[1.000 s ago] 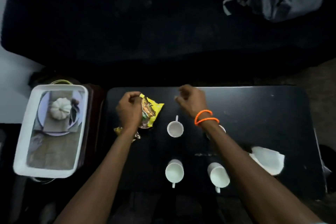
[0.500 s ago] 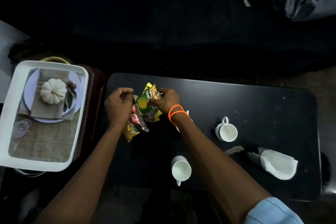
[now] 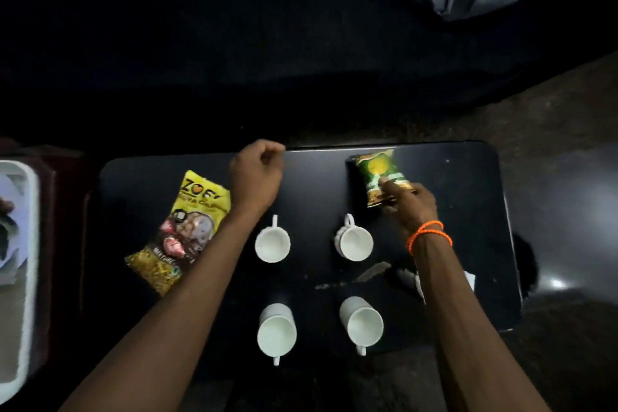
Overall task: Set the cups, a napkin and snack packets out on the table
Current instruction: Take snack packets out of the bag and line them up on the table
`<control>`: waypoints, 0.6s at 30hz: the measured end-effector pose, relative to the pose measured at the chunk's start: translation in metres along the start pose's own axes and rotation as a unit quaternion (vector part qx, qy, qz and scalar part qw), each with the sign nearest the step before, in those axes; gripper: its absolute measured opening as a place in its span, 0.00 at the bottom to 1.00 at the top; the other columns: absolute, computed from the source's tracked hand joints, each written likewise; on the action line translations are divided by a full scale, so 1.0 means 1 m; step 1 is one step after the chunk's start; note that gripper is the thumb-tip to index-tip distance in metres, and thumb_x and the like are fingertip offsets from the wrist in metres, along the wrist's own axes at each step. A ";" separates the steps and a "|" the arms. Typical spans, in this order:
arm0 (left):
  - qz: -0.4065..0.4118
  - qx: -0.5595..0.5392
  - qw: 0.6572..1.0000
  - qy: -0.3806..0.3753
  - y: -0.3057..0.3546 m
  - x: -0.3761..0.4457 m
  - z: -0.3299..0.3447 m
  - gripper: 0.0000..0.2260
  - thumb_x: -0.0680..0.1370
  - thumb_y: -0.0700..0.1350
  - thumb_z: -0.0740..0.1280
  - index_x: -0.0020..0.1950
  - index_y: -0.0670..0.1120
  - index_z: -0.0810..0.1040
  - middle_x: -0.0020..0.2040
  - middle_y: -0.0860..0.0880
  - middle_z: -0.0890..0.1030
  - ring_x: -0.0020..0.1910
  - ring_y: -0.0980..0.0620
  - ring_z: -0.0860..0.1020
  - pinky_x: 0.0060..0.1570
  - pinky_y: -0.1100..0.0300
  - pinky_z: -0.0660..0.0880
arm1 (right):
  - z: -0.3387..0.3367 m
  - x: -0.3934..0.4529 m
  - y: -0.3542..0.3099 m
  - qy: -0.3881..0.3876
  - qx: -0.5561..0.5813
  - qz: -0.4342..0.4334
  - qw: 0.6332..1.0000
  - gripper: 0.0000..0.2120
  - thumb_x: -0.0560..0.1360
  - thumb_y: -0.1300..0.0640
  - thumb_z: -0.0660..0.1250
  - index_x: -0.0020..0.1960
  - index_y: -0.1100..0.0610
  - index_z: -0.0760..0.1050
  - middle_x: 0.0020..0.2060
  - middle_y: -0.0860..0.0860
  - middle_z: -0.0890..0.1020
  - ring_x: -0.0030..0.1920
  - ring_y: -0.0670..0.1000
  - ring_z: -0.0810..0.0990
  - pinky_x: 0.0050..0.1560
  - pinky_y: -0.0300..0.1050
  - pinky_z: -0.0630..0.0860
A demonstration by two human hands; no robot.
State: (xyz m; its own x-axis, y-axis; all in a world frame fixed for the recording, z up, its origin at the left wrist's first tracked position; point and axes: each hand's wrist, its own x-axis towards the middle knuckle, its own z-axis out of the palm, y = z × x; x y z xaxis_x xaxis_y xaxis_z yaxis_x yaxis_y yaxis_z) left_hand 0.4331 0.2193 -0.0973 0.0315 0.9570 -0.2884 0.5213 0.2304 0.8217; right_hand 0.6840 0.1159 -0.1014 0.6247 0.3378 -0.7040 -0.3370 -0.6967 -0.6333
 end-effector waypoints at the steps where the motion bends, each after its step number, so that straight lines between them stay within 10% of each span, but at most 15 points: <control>1: 0.013 0.024 0.998 -0.055 0.010 0.003 0.019 0.10 0.77 0.39 0.71 0.55 0.47 0.86 0.52 0.48 0.87 0.52 0.50 0.84 0.54 0.63 0.76 | -0.005 0.007 0.004 -0.012 -0.084 -0.001 0.996 0.16 0.71 0.56 0.80 0.51 0.63 0.80 0.44 0.59 0.86 0.45 0.59 0.86 0.38 0.45 0.85; 3: 0.052 0.092 0.981 -0.164 0.026 0.006 0.054 0.14 0.76 0.43 0.73 0.61 0.49 0.84 0.58 0.47 0.85 0.57 0.48 0.83 0.60 0.58 0.76 | -0.013 0.014 0.008 0.013 -0.266 -0.046 0.963 0.27 0.68 0.50 0.82 0.60 0.63 0.79 0.54 0.59 0.85 0.56 0.60 0.84 0.56 0.49 0.81; 8: 0.123 0.196 0.917 -0.324 0.046 -0.001 0.117 0.28 0.75 0.52 0.77 0.74 0.51 0.77 0.69 0.46 0.78 0.69 0.46 0.76 0.70 0.50 0.72 | -0.026 0.028 0.001 -0.039 -0.329 -0.210 0.920 0.30 0.67 0.58 0.82 0.67 0.56 0.78 0.61 0.59 0.80 0.54 0.55 0.80 0.53 0.41 0.73; 18: 0.140 0.224 0.920 -0.289 0.031 0.001 0.131 0.36 0.72 0.45 0.80 0.78 0.52 0.72 0.81 0.48 0.68 0.79 0.45 0.67 0.79 0.47 0.65 | 0.003 0.033 -0.005 -0.085 -0.323 -0.292 0.896 0.29 0.69 0.67 0.79 0.68 0.58 0.79 0.60 0.59 0.83 0.58 0.58 0.83 0.63 0.51 0.80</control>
State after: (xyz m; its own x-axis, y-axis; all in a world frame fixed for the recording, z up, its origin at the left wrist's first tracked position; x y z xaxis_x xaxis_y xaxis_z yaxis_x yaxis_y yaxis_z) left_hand 0.5616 0.2046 -0.1365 0.5991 0.6840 -0.4162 0.7186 -0.2302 0.6562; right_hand 0.7040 0.1328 -0.1228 0.4268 0.8175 -0.3867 0.5253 -0.5722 -0.6297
